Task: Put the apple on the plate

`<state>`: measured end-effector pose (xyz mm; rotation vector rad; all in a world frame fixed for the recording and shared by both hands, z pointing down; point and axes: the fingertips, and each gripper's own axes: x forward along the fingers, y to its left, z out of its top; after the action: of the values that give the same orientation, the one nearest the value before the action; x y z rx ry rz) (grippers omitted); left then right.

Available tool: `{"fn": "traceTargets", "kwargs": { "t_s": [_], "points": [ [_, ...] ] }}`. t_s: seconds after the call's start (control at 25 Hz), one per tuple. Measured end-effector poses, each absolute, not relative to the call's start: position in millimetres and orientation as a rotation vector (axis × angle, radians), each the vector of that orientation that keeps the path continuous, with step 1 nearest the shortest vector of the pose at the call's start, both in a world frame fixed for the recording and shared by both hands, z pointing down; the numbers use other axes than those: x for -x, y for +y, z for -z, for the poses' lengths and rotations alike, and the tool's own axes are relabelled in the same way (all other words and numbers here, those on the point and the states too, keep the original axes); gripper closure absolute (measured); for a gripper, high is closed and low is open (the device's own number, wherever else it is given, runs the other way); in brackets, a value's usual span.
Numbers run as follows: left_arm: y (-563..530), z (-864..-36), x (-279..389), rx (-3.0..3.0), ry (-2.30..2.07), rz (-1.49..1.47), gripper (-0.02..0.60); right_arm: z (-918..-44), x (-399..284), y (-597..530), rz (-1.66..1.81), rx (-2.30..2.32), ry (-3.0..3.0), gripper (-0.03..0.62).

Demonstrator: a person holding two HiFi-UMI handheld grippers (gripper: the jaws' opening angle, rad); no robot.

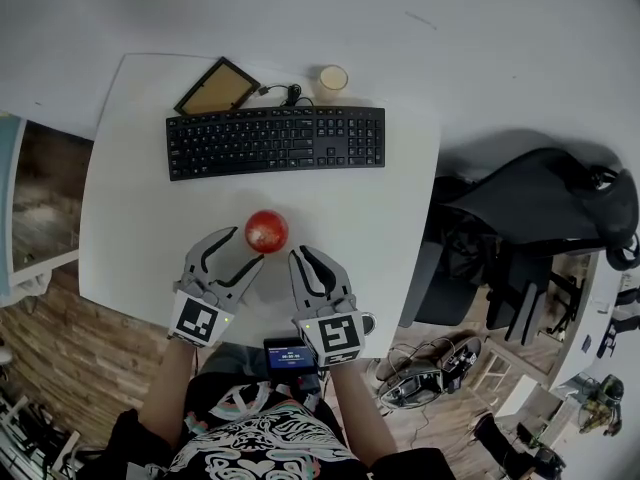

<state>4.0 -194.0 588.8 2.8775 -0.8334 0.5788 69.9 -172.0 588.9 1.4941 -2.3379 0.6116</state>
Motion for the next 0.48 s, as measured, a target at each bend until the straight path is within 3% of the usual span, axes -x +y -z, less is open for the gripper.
{"fn": "traceTargets", "kwargs": {
  "t_s": [0.12, 0.48],
  "points": [
    [-192.9, -593.2, -10.5, -2.878, -0.804, -0.618, 0.303, -595.2, -67.5, -171.0, -0.669, -1.467, -2.343, 0.475],
    [-204.4, -592.4, -20.6, -2.914, -0.804, -0.603, 0.237, -597.1, -64.3, -178.7, -0.823, -1.467, -2.417, 0.415]
  ]
}}
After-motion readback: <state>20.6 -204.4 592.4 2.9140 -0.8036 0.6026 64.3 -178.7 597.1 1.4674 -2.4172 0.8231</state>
